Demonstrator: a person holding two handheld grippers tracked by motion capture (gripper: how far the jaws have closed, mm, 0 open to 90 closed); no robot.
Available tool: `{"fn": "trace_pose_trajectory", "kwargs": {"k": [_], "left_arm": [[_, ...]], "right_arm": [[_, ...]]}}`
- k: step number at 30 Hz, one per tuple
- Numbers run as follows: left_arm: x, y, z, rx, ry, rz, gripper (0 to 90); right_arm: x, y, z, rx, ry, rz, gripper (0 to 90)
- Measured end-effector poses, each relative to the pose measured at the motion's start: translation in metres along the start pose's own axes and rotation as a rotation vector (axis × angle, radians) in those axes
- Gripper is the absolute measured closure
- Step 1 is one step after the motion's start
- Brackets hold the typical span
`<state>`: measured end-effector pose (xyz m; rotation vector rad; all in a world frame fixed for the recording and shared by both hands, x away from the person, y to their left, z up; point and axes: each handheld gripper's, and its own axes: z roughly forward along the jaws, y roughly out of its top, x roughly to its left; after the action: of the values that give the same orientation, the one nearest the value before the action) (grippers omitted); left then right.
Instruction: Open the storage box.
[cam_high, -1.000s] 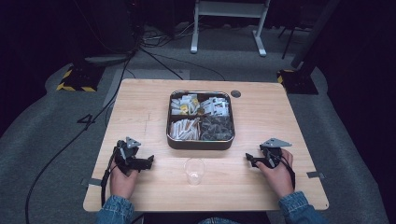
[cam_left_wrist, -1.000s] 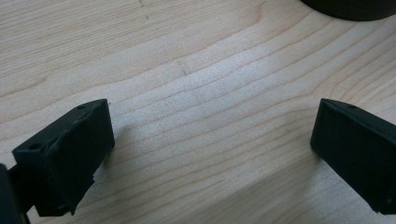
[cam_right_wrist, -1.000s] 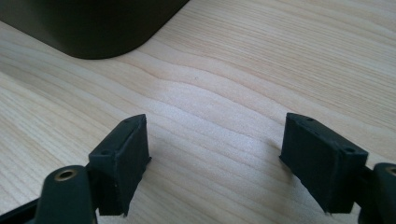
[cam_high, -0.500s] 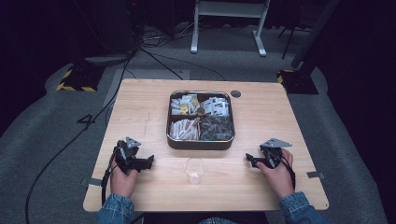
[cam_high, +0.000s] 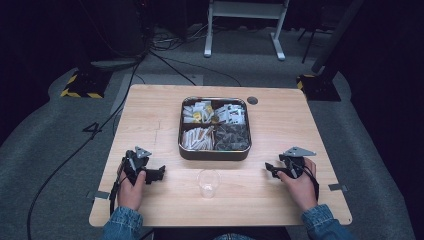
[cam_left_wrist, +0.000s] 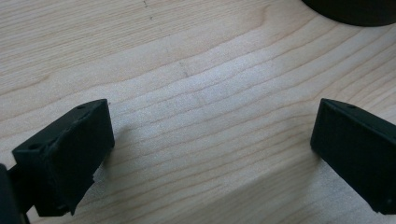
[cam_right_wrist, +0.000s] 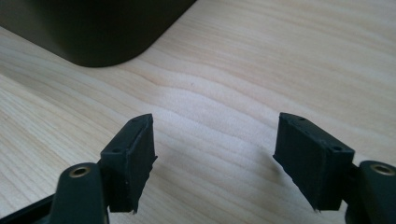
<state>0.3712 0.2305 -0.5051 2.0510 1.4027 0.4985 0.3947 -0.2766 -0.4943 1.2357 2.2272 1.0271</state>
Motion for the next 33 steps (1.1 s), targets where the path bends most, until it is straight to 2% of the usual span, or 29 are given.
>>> {"fn": "trace_pose_trajectory", "kwargs": {"k": [7,17,22,24,28,33], "left_arm": [[0.000,0.000,0.000,0.000,-0.002,0.001,0.0],[0.001,0.000,0.000,0.000,-0.007,0.008,0.0],[0.001,0.001,0.001,-0.002,-0.007,0.010,0.0],[0.001,0.001,0.001,-0.001,-0.008,0.010,0.0],[0.001,0.001,0.001,-0.003,-0.005,0.010,0.0],[0.001,0.002,0.001,0.000,-0.004,0.011,0.0]], "right_arm": [[0.009,0.016,-0.010,-0.017,0.025,-0.033,30.9],[0.009,0.037,-0.025,-0.056,0.054,0.006,30.9],[0.011,0.047,-0.026,-0.065,0.067,0.003,31.7],[0.013,0.053,-0.025,-0.054,0.085,-0.010,32.2],[0.016,0.063,-0.024,-0.061,0.086,-0.032,30.9],[0.021,0.075,-0.019,-0.070,0.120,-0.025,29.3]]}}
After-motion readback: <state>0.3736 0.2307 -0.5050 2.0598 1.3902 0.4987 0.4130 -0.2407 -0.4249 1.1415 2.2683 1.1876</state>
